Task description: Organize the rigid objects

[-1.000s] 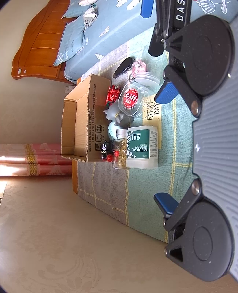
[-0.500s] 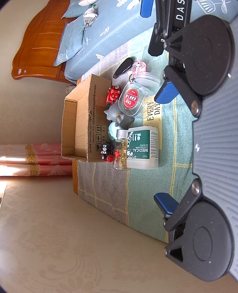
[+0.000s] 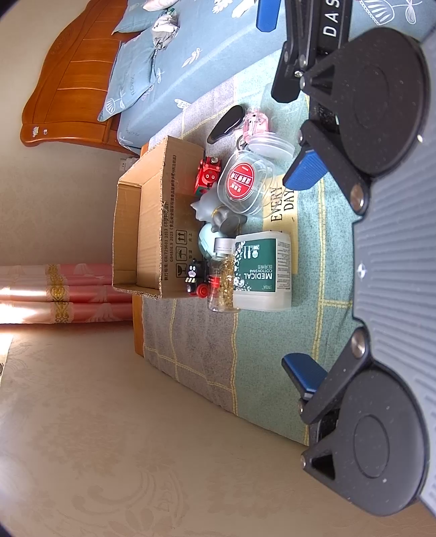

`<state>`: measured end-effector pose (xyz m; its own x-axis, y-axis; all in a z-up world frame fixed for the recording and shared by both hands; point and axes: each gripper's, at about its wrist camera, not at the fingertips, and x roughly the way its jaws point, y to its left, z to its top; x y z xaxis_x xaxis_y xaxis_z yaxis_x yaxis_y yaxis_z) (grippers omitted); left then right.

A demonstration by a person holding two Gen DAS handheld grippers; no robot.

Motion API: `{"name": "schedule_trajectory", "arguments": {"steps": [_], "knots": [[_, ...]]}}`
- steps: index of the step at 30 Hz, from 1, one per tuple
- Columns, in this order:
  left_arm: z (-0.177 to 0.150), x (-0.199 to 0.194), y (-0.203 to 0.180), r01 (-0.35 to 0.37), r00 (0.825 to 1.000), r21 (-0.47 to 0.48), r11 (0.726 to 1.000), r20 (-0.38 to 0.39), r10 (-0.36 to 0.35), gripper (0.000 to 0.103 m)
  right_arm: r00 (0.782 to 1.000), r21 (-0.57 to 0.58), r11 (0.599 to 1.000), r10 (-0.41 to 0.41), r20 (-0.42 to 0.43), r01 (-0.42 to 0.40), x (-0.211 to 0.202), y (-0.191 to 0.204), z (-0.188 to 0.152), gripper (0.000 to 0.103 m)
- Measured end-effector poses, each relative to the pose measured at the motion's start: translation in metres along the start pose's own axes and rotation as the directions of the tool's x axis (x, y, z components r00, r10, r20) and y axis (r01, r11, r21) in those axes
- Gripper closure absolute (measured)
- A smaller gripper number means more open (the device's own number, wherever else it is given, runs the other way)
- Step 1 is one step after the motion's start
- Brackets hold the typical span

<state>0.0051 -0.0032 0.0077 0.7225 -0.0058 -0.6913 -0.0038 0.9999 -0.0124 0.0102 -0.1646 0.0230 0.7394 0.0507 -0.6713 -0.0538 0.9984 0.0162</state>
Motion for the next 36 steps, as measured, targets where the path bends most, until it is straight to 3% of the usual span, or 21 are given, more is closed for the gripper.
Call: {"name": "schedule_trajectory", "arguments": {"steps": [22,28,36], "knots": [[0.009,0.019,0.002,0.02,1.0,0.009,1.0,-0.011,-0.02,0.001,1.0,0.008,1.0,0.002,-0.021,-0.002,0.016,0.0,0.006,0.0],[0.012,0.03,0.004,0.077,0.997,0.02,0.997,-0.014,-0.077,0.001,1.0,0.0,1.0,0.01,-0.028,-0.01,0.024,-0.003,0.007,0.0],[0.012,0.058,0.012,0.08,0.996,0.03,0.996,-0.052,-0.079,0.001,0.993,0.031,0.999,-0.031,-0.111,0.034,0.051,-0.025,0.002,0.0]]}}
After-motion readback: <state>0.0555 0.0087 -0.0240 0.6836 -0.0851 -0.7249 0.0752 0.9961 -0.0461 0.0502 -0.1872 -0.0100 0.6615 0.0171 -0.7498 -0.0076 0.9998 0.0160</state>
